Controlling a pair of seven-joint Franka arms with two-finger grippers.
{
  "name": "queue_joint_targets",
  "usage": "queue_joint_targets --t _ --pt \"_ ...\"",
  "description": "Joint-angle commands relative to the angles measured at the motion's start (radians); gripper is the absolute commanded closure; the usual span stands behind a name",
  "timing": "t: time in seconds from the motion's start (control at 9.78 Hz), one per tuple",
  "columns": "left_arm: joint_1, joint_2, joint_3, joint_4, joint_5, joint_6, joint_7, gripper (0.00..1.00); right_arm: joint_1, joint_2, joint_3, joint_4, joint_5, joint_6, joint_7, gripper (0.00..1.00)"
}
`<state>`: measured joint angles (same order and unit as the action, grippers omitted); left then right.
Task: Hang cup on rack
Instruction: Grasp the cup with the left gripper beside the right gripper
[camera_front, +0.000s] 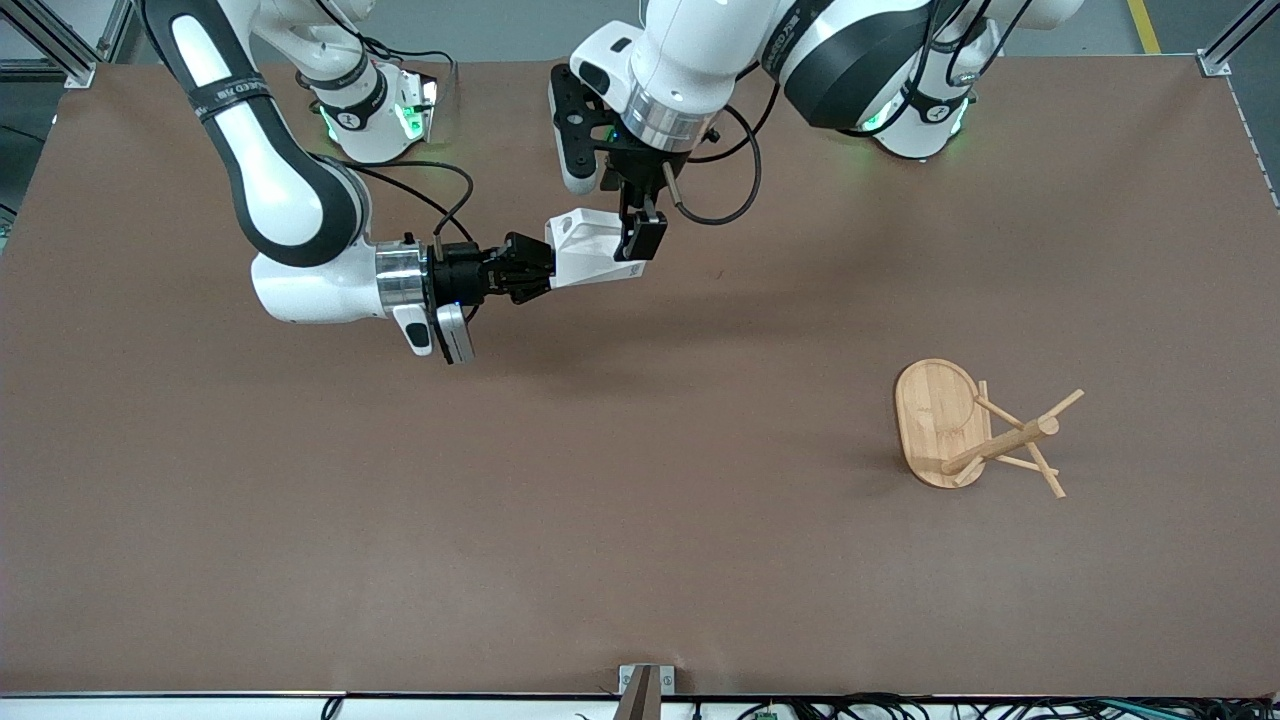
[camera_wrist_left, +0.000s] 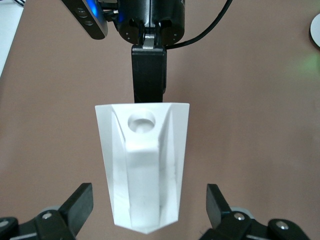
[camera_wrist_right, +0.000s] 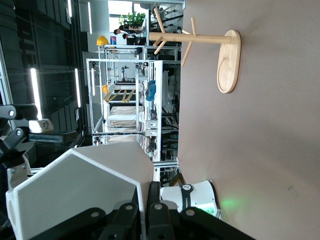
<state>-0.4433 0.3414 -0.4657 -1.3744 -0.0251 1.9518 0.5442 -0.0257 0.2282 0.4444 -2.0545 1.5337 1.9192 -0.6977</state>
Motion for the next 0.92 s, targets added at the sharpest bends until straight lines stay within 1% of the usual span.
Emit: queue_joint_targets --t 0.0,0.51,0.61,0.82 --pt "-0.005 0.031 -0.002 -0.002 0.021 -0.016 0.020 0.00 0.000 -0.015 0.017 -0.021 0.052 0.006 -0.025 1.00" --pt "0.001 0.033 -0.002 -0.014 0.013 -0.099 0.072 0.00 0.000 -0.017 0.022 -0.019 0.069 0.008 -0.025 1.00" --pt "0.003 0.034 -0.002 -0.015 0.013 -0.100 0.092 0.03 0.001 -0.017 0.022 -0.019 0.074 0.009 -0.025 1.00" --pt "0.003 0.039 -0.002 -0.017 0.008 -0.100 0.100 0.04 0.001 -0.017 0.022 -0.019 0.074 0.009 -0.025 1.00"
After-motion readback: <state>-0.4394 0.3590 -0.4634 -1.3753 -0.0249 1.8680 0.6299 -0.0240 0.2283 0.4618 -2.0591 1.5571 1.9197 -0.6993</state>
